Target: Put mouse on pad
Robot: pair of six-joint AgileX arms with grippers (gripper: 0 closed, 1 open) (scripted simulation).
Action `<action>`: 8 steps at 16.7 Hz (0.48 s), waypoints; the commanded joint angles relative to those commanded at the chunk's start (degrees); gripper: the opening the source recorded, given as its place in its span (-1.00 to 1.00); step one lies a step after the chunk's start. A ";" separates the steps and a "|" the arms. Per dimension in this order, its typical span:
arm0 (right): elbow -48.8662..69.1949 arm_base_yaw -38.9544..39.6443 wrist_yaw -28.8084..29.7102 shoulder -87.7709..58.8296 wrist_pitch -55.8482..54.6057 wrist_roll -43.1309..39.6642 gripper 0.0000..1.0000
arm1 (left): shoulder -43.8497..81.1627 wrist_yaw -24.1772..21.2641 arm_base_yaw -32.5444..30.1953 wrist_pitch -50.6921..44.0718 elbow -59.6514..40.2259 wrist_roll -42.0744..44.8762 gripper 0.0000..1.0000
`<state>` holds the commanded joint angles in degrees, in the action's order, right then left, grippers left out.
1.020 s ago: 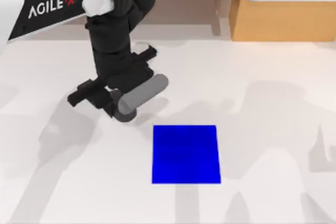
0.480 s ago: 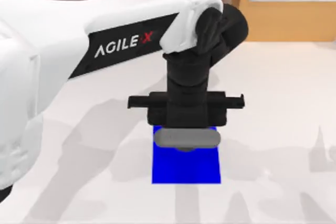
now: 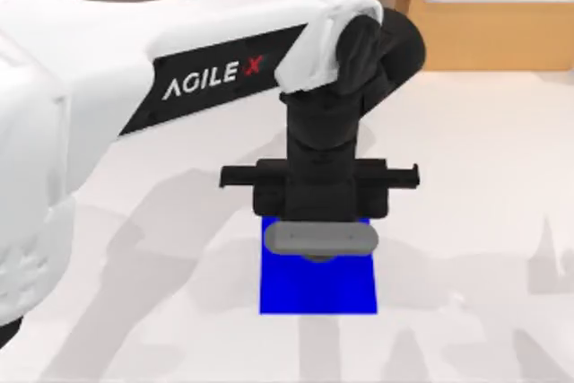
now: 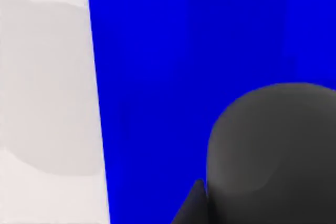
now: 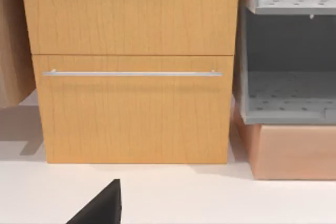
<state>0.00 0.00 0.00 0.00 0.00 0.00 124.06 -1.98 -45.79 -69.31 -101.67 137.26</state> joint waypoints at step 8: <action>0.00 0.00 0.00 0.00 0.00 0.00 1.00 | 1.78 -6.67 -0.21 -0.14 3.95 0.56 -1.00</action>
<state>0.00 0.00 0.00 0.00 0.00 0.00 125.85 -8.64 -46.00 -69.45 -97.72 137.83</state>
